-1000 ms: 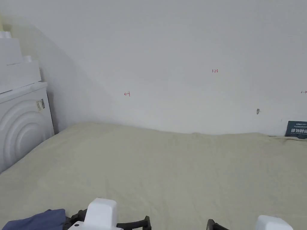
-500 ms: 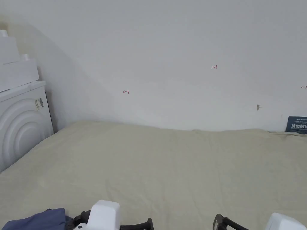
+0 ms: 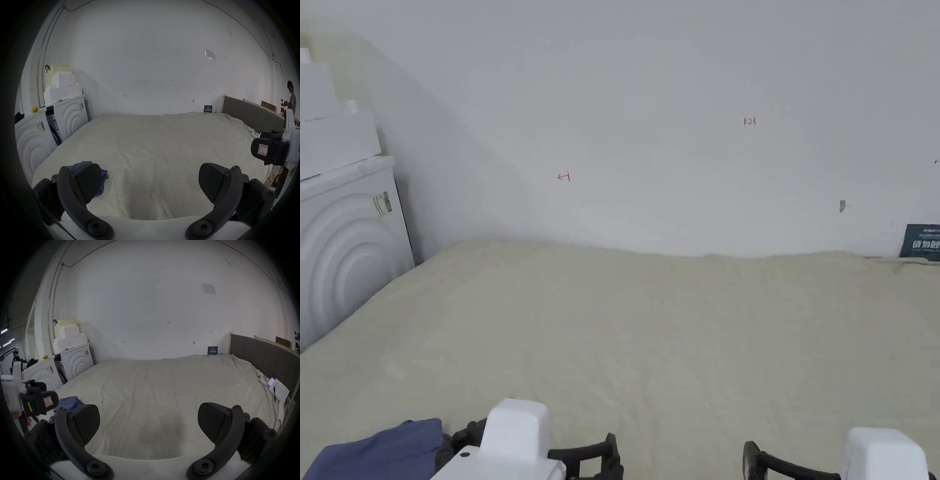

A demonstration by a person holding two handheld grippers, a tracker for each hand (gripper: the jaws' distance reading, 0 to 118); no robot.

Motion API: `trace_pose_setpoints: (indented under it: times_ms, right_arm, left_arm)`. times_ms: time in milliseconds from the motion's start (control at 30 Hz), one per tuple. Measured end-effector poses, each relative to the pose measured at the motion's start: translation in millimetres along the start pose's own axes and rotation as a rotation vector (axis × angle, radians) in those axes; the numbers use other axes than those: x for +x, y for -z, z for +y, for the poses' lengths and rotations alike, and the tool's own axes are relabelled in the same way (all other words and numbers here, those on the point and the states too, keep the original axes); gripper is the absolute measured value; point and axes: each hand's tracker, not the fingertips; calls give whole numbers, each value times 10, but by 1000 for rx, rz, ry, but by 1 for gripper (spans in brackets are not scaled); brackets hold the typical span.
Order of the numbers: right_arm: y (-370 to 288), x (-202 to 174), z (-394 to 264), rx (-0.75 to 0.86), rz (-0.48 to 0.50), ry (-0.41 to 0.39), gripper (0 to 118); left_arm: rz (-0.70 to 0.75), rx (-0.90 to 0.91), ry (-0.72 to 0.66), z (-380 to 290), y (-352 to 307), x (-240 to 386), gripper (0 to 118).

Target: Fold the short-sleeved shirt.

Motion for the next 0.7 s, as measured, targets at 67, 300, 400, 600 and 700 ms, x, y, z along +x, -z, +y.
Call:
trace_pose_setpoints:
  times_ms: [67,300,400,600,700]
  right_arm:
    - [12,2,23,3,-9,-1,118]
    - [40,20,52,-9,-34,-29,118]
    - [40,9,54,-26,-34,-54,118]
    - [38,-8,48,-22,-20,-44,118]
    - [45,-17,41,-20,-17,-43,118]
  left_arm:
    - [6,-2,2,9,-3,-5,118]
    - [16,2,-3,-14,-6,-7,118]
    - [8,7,-23,-1,-24,-28,118]
    - [23,5,-4,-5,-25,-13,118]
    - [9,3,-7,-16,-28,6,118]
